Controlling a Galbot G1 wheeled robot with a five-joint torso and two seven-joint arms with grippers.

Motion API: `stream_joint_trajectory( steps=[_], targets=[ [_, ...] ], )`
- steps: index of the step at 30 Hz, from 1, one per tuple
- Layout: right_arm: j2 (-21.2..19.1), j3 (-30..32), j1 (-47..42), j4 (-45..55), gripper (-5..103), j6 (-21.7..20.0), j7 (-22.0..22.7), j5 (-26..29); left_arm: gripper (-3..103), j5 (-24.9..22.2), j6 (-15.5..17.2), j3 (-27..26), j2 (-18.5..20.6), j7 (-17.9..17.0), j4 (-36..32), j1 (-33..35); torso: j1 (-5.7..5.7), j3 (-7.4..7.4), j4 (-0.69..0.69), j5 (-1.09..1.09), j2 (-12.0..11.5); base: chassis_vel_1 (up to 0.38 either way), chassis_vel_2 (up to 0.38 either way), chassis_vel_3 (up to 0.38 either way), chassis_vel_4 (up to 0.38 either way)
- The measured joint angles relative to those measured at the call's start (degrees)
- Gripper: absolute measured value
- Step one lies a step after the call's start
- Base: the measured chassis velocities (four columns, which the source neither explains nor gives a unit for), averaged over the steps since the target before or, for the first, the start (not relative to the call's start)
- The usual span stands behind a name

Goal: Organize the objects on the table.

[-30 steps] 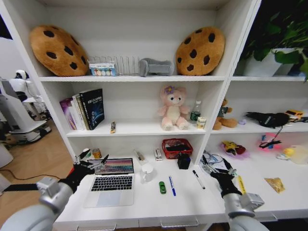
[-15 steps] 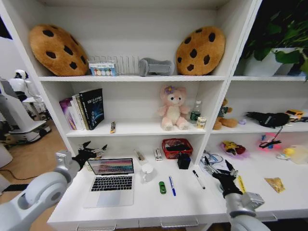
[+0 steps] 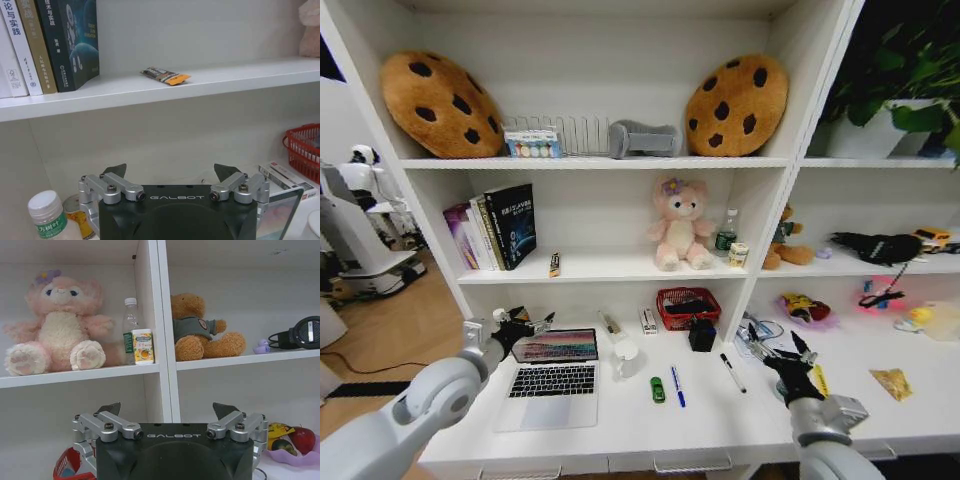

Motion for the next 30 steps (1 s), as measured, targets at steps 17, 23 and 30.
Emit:
stream_joint_trajectory(
  steps=[17,23,30],
  targets=[
    [-0.81,-0.12,1.45,-1.44,100,-0.65,0.85,0.91,66,1.38,-0.82,4.86,-0.76,2.03,4.39,-4.47,0.00,0.00,0.00,0.00,0.00,0.000,0.000,0.000,0.000],
    [-1.03,-0.13,1.88,-1.67,100,-0.79,1.07,1.21,44,1.61,-0.73,5.30,-0.76,2.13,4.31,-3.53,0.00,0.00,0.01,0.00,0.00,0.000,0.000,0.000,0.000],
    [-1.46,0.03,2.20,-1.88,100,-0.80,1.16,1.44,23,2.14,0.05,6.11,-0.66,2.11,3.77,-2.57,0.00,0.00,0.00,0.00,0.00,0.000,0.000,0.000,0.000]
  ],
)
